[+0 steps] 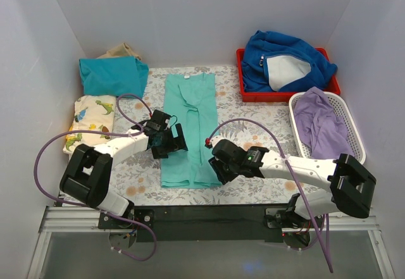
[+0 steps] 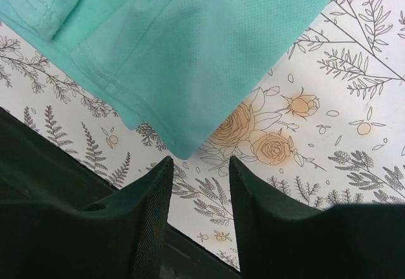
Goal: Fold and stack the t-shirts
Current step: Fold the tshirt
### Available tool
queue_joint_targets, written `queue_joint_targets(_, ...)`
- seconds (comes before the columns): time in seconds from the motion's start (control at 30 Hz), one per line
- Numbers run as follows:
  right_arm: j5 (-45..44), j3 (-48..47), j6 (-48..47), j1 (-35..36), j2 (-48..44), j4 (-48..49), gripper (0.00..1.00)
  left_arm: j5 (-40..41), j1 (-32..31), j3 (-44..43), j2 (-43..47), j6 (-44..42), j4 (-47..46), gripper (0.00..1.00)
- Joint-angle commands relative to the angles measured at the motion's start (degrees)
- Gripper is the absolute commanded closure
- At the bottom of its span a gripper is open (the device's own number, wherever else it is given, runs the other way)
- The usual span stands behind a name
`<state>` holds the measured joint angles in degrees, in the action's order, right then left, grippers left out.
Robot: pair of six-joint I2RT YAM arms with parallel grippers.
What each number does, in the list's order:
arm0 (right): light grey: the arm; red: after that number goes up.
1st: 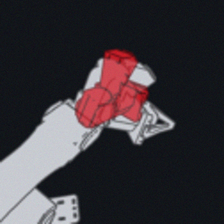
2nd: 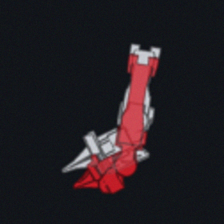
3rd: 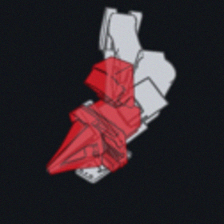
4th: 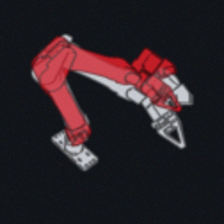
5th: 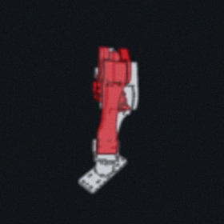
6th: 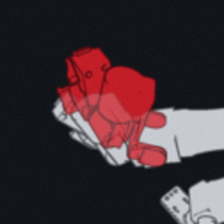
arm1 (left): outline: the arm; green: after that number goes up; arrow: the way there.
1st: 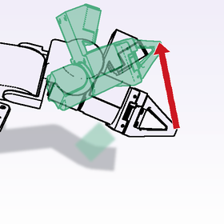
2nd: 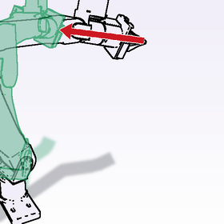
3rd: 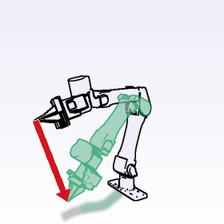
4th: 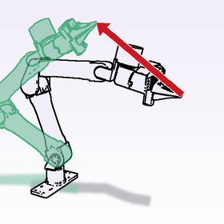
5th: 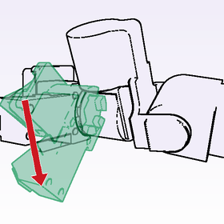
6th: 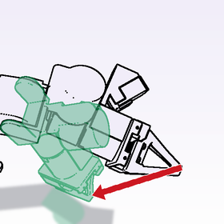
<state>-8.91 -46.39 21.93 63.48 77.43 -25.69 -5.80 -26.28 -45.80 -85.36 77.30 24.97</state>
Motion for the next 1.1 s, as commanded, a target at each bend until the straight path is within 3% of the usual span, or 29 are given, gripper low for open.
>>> queue_joint_targets(0.0,1.1,-2.1,0.8,0.3,-1.5,2.7,0.52,1.6,-0.2,0.1,-0.3,-1.1,2.0,0.02)
queue_joint_targets(0.43,8.5,-7.4,-2.1,0.4,11.8,15.4,0.54,5.1,-0.2,-3.5,9.0,0.3,6.7,0.02)
queue_joint_targets(0.73,15.5,-8.5,-0.7,0.5,16.6,12.4,0.56,2.6,-0.3,2.2,11.1,3.7,8.8,0.02)
queue_joint_targets(1.07,12.5,-4.5,2.6,2.2,13.2,6.1,0.57,0.7,-0.3,6.6,8.2,4.0,8.4,0.02)
